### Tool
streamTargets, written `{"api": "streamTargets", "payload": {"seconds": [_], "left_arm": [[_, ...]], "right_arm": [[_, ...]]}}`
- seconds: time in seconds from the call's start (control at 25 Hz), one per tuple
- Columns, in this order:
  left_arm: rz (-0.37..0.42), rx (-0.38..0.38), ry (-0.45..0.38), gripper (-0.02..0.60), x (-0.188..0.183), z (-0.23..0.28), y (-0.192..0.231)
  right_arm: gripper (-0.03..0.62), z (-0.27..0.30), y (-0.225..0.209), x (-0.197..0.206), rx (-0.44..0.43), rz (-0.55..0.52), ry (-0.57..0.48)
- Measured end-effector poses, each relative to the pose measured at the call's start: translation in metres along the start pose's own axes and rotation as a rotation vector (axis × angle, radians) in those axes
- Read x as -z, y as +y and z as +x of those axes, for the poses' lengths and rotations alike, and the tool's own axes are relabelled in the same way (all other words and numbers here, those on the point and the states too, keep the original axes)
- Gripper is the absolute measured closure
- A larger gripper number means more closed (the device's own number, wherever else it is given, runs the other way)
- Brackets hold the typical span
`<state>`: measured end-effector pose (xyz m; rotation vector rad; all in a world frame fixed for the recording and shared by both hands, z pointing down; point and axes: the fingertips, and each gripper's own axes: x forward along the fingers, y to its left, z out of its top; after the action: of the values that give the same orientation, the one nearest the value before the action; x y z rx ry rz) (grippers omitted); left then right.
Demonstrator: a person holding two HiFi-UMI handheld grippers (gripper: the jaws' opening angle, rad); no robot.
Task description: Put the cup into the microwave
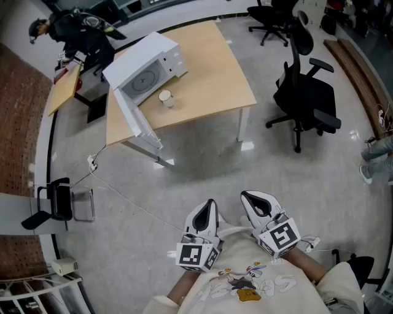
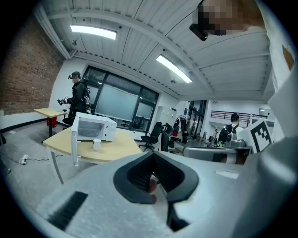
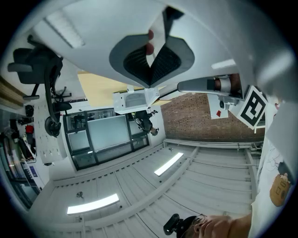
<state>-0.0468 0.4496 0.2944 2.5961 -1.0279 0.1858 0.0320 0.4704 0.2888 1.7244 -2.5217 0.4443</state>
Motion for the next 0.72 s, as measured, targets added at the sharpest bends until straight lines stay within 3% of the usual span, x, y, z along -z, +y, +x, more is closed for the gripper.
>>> {"api": "streamTargets", "payload": {"seconds": [0.32, 0.6, 0.72], "left_arm": [[-0.032, -0.015, 0.031, 0.580, 0.010, -0.006, 0.005], [-0.063, -0.037, 0.020, 0.580, 0.012, 0.001, 0.000], [-0.071, -0.047, 0.017, 0.580, 0.013, 0.010, -0.005]], "right_arm": [[0.588, -0.001, 0.000, -0.003, 0.022, 0.012, -0.011], [0.586, 0.000, 0.003, -0.004, -0.081, 0.049, -0.006], [0.545, -0.004, -0.010, -0.005, -0.090, 0.042, -0.004]]}}
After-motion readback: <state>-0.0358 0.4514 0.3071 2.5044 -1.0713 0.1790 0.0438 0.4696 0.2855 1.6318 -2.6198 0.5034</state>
